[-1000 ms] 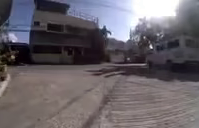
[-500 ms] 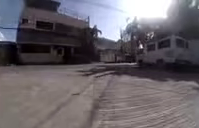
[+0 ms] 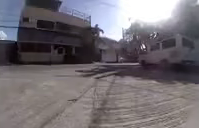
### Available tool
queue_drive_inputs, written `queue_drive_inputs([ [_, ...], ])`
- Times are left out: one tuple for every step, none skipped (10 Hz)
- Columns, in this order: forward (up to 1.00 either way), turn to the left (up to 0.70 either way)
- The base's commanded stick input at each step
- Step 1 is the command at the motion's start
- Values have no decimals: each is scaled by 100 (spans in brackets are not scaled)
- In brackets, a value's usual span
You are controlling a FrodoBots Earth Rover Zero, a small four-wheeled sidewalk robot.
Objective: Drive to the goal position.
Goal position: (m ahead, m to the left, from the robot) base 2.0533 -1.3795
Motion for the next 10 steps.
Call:
queue_drive_inputs([
  [62,-3],
  [62,-2],
  [62,-2],
  [62,-2],
  [62,-2],
  [62,-2],
  [62,-2],
  [62,-2],
  [62,-2],
  [62,-2],
])
